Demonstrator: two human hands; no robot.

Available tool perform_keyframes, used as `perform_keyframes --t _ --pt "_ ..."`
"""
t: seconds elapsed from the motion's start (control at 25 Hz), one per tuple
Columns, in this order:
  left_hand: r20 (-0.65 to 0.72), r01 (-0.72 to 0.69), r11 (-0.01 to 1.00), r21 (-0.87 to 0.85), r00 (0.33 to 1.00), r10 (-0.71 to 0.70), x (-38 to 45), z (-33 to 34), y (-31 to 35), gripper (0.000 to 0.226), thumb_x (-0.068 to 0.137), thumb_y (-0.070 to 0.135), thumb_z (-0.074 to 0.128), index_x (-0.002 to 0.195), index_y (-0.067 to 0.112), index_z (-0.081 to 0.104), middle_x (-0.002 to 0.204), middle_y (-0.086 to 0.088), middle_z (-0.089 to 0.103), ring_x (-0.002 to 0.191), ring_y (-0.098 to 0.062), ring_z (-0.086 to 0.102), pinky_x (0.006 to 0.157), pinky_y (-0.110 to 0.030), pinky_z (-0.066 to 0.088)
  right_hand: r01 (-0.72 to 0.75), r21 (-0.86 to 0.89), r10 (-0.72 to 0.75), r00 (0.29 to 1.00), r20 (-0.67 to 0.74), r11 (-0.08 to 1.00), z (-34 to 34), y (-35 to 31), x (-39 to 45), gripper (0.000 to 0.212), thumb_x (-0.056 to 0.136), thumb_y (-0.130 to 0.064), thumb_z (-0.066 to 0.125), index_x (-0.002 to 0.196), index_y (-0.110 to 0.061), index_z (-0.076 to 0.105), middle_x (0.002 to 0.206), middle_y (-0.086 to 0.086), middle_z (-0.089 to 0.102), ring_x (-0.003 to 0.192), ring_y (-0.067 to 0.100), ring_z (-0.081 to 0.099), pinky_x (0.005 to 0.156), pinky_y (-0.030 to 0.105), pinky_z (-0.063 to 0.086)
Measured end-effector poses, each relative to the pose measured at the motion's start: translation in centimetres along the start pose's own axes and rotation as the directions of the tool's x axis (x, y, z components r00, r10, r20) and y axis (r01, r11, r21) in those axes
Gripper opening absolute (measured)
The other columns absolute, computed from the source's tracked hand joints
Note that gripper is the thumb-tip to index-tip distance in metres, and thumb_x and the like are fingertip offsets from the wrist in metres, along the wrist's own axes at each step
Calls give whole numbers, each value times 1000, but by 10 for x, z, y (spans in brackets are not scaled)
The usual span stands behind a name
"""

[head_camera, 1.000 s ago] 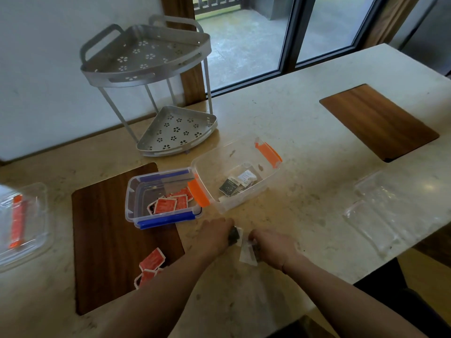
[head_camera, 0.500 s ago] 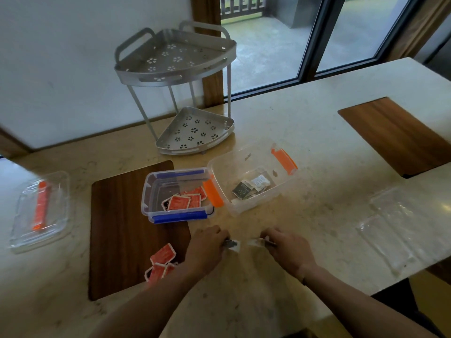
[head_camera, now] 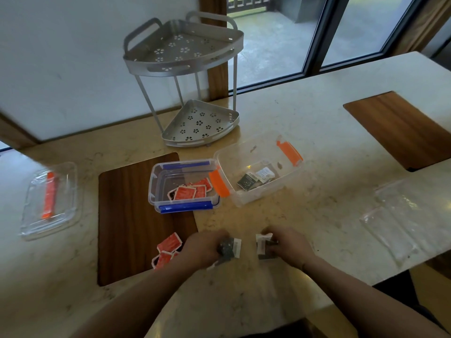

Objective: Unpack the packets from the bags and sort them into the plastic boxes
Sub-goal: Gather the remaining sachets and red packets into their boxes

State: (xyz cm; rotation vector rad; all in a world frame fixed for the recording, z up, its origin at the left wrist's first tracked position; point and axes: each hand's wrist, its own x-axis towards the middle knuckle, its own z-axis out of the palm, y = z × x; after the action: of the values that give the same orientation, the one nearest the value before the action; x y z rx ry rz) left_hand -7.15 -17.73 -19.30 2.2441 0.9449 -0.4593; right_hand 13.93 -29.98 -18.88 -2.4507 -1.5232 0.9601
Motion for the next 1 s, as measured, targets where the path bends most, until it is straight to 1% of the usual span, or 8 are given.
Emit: perform_keyframes --t 0.12,0.24,0.36,0.6,0.68,0.76,0.88,1.0 --pt "-33 -5 989 148 999 10 18 -3 11 60 87 23 65 142 31 41 125 -2 62 112 -22 59 91 -36 51 -28 -110 32 999 37 993 4 -4 9 55 87 -30 62 137 -38 43 132 -6 59 118 18 56 86 35 53" --pt "-21 -30 959 283 999 37 25 7 22 36 87 31 65 121 22 58 116 -4 64 106 -24 59 96 -40 46 -11 -221 19 999 32 975 11 -5 11 51 90 -28 58 137 -37 44 136 -6 56 123 19 52 88 37 52" --pt "-45 -23 939 342 998 41 26 15 19 25 87 31 65 110 20 62 111 -5 66 101 -22 59 94 -38 44 -2 -251 2 1000 0 968 12 -4 10 40 90 -25 57 128 -36 51 128 -3 57 117 21 51 82 37 52" --pt "-126 -47 975 215 989 75 17 12 12 31 86 29 65 115 22 60 119 -1 50 107 -20 49 89 -33 45 35 -271 -27 999 31 962 7 -3 11 31 83 -30 63 112 -26 54 123 0 53 109 22 49 75 34 47" --pt "-116 -36 981 188 992 58 14 9 11 27 85 30 65 111 23 60 116 0 54 107 -19 50 88 -33 44 34 -220 -21 998 64 975 6 -4 12 31 82 -27 63 111 -25 52 118 -1 57 103 20 53 72 32 46" --pt "-97 -15 989 145 995 30 15 6 11 21 86 29 66 106 23 61 110 0 61 102 -17 54 86 -32 45 33 -184 -13 994 108 982 3 -4 14 39 81 -28 67 117 -26 52 119 -2 58 106 20 53 79 33 48" --pt "-11 -11 1000 21 1000 11 19 -11 17 23 85 24 68 106 23 60 109 1 64 98 -13 57 85 -29 49 119 -203 -73 973 221 972 -10 -6 20 35 83 -30 68 116 -24 58 120 1 58 106 20 53 82 30 46" --pt "146 -17 980 -200 988 47 19 -48 29 35 83 18 72 114 24 57 116 2 61 106 -13 58 92 -30 50 158 -79 -130 951 281 984 -48 -5 25 29 84 -23 67 111 -20 58 113 0 56 101 17 54 85 29 48"
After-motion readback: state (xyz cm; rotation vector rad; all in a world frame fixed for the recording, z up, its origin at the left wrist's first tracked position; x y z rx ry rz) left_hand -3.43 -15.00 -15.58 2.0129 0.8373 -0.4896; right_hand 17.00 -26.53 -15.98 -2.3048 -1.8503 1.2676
